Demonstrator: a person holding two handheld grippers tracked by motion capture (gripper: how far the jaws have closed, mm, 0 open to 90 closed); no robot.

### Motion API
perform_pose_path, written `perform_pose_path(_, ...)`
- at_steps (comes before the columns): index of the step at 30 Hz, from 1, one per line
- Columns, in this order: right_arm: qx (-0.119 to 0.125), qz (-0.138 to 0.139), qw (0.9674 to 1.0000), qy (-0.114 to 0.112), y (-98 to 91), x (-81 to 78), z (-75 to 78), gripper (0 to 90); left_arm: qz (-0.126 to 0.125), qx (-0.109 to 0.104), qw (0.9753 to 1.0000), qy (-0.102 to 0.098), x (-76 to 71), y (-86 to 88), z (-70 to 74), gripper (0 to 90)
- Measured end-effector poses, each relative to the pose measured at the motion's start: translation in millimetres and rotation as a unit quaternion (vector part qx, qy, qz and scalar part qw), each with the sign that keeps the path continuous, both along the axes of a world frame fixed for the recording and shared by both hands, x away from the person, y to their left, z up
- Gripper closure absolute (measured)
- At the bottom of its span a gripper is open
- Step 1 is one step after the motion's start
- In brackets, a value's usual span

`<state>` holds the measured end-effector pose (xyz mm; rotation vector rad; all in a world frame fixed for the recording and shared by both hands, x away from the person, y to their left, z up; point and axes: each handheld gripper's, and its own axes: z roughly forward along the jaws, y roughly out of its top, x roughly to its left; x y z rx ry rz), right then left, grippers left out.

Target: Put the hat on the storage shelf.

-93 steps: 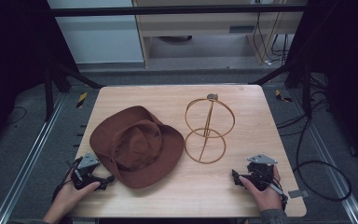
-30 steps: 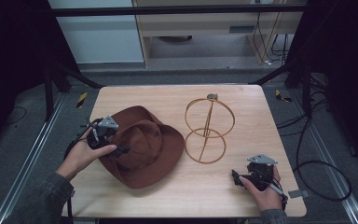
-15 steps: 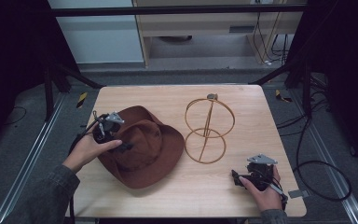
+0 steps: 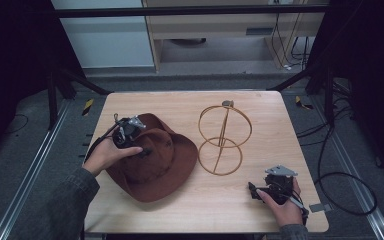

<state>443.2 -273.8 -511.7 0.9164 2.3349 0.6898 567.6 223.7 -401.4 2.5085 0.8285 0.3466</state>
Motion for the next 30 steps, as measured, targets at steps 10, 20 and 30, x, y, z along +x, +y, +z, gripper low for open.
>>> perform_pose_path(10, 0.001, 0.001, 1.0000, 0.000, 0.3, 0.1, -0.1, 0.5, 0.010, 0.008, 0.9999, 0.008, 7.3, 2.3, -10.3, 43.9)
perform_pose_path(20, 0.001, 0.001, 1.0000, 0.000, 0.3, 0.1, -0.1, 0.5, 0.018, 0.010, 0.9997, 0.015, 7.6, 8.2, -7.1, 81.8)
perform_pose_path(30, 0.003, 0.003, 1.0000, 0.000, -0.3, 0.1, -0.1, 0.7, 0.036, -0.028, 0.9986, -0.026, -3.0, 14.5, 22.7, 88.6)
